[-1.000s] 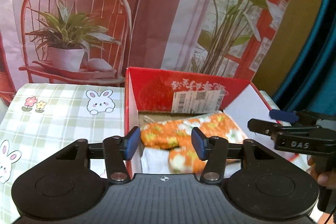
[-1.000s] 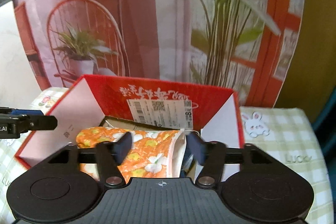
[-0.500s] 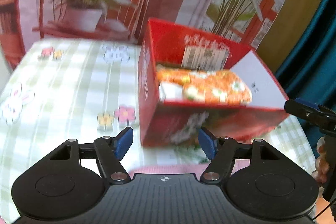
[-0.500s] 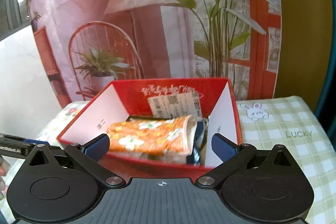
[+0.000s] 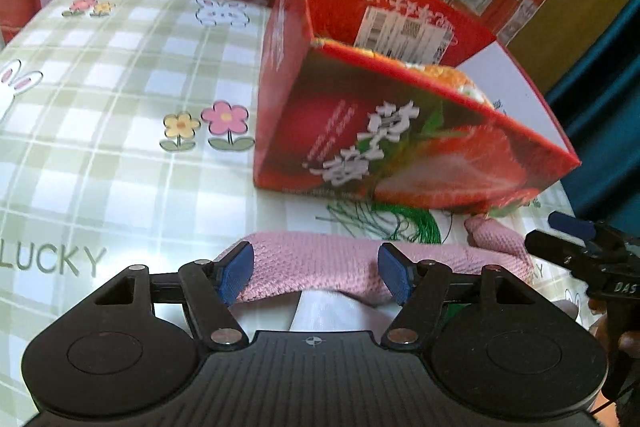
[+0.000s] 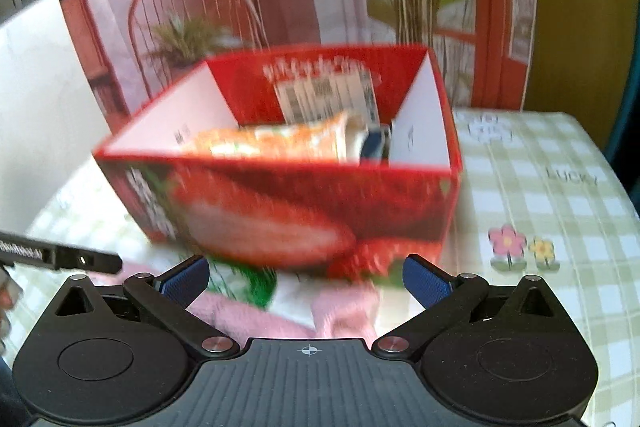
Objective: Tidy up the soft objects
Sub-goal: 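Lower both tools to the pink knitted item and grasp it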
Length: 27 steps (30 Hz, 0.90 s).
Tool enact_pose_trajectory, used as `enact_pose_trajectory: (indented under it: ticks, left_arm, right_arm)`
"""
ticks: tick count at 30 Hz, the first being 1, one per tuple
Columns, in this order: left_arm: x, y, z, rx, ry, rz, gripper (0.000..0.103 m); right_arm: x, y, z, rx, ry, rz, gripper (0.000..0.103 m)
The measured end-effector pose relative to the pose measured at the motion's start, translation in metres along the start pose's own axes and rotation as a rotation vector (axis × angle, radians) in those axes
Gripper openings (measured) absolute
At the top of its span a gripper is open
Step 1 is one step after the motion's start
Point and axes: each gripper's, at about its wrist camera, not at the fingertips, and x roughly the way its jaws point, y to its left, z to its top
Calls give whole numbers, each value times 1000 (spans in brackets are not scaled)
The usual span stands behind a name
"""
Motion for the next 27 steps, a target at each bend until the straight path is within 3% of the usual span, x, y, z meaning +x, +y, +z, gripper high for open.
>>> enact_pose_trajectory:
  ticks: [8, 13, 19, 22, 27]
  left_arm:
    - [10, -4, -6, 4, 31, -18, 72]
    - [16, -8, -6, 10, 43, -33, 72]
    - [24, -15, -4, 16, 47, -51, 69]
    - [26, -15, -3, 5, 35, -61, 50]
    - [22, -13, -3, -11, 9, -72, 28]
  right_arm:
    - [17, -9, -17, 67, 110, 40, 65]
    - [23, -7, -21, 85, 137, 89, 57]
    - [24, -10, -21, 107, 145, 107, 56]
    - [23, -11, -20, 111, 143, 110, 53]
    - [19, -18, -18, 138, 139, 121, 45]
